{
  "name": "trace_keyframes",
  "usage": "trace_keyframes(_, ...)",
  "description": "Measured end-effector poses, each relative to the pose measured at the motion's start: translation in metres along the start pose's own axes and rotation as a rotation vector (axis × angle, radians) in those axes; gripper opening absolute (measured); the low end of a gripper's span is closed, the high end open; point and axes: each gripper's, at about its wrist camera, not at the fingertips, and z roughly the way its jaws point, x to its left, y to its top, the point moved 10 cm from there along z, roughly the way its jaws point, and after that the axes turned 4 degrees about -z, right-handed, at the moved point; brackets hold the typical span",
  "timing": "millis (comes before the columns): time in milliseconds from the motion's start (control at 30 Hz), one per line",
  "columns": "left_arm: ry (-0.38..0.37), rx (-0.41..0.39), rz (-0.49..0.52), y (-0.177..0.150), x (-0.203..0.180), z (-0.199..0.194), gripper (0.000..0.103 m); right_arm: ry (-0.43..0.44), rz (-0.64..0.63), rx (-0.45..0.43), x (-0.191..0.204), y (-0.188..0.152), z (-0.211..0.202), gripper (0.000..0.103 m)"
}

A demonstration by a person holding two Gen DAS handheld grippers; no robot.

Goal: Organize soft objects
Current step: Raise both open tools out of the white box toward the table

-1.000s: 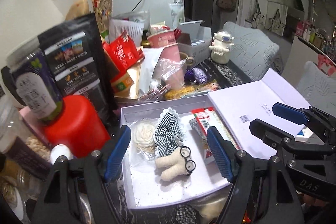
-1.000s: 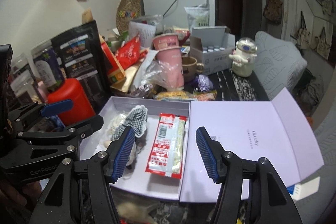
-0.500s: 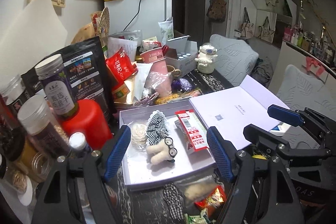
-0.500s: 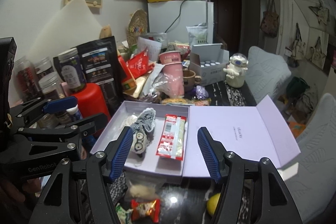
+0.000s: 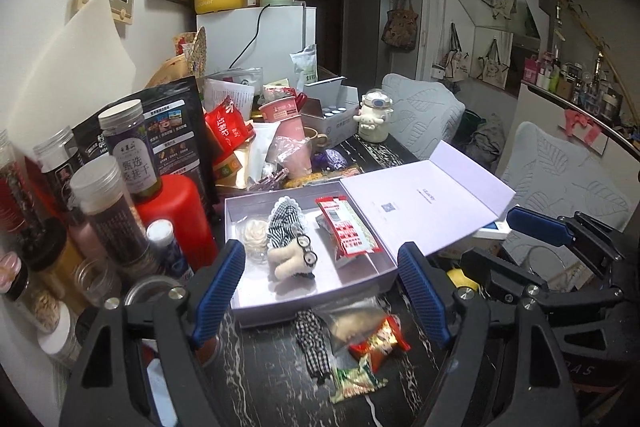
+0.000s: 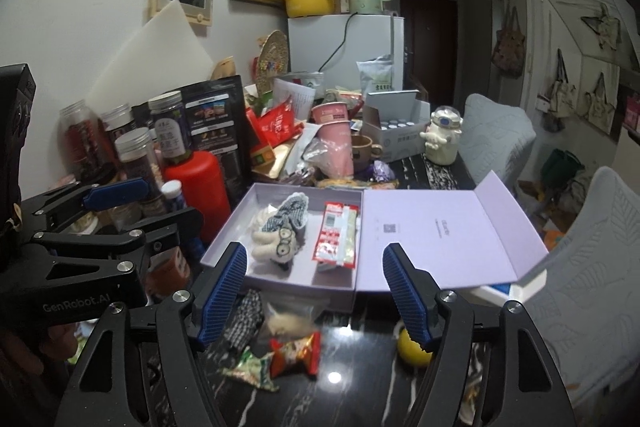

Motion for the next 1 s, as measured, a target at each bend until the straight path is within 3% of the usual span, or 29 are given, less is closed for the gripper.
trace_keyframes(433, -0.008, 0.039, 0.009, -0.046, 0.0, -0.012, 0.079, 0.014, 0.044, 0.044, 0.016, -0.045, -0.013, 0.071)
trace_keyframes(1000, 0.016, 0.199, -0.055, -0.123, 0.024, 0.018, 0.079, 0.005, 0.078, 0.18, 0.023, -0.129, 0.019, 0.071)
